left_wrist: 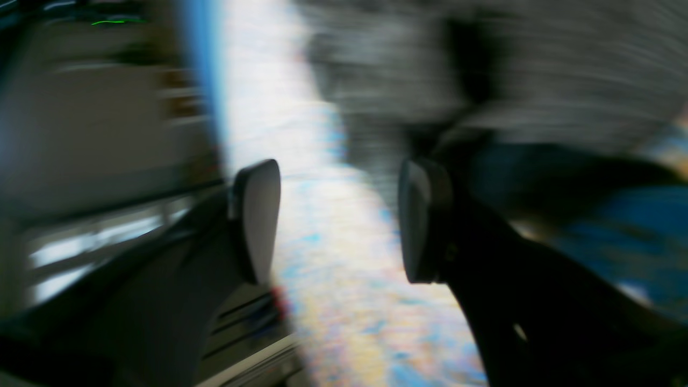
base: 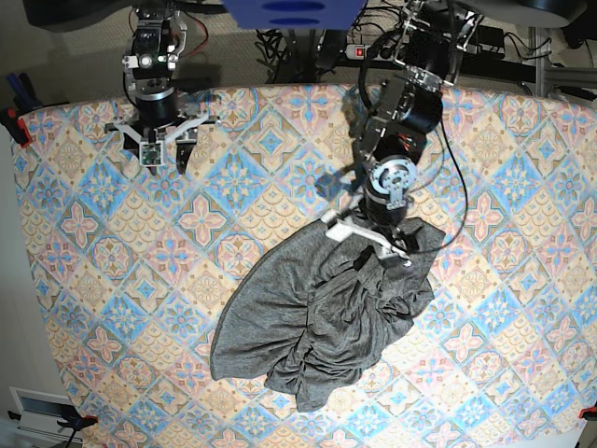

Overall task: Layout the t-shirt on the table in an organized manner, then fold the t-shirt properly
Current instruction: 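Close the left gripper on the grey t-shirt fabric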

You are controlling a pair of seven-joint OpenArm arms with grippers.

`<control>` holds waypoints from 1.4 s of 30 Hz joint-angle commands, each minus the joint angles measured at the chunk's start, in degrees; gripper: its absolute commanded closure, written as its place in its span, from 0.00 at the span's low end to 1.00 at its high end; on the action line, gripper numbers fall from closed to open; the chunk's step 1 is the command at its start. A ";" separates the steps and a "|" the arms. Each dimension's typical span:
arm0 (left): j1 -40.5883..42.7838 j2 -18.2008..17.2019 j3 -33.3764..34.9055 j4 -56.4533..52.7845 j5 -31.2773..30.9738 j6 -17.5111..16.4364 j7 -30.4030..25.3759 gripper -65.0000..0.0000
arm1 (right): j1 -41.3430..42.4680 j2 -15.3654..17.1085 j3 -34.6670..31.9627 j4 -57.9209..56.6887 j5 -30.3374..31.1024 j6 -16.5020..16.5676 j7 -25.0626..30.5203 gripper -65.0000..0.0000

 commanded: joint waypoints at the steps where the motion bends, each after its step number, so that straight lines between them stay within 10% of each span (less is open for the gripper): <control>1: -1.31 0.78 -0.11 1.15 -0.28 1.41 -0.35 0.46 | -0.23 0.27 0.19 1.03 0.25 -0.49 1.32 0.59; 16: -5.27 4.38 -8.11 -1.48 -13.82 1.76 -0.43 0.46 | 0.03 0.36 0.19 1.03 0.25 -0.49 1.32 0.59; 42: -10.63 6.67 -11.10 -13.53 -15.84 1.76 -5.88 0.46 | 0.12 0.36 0.19 1.03 0.25 -0.49 1.32 0.59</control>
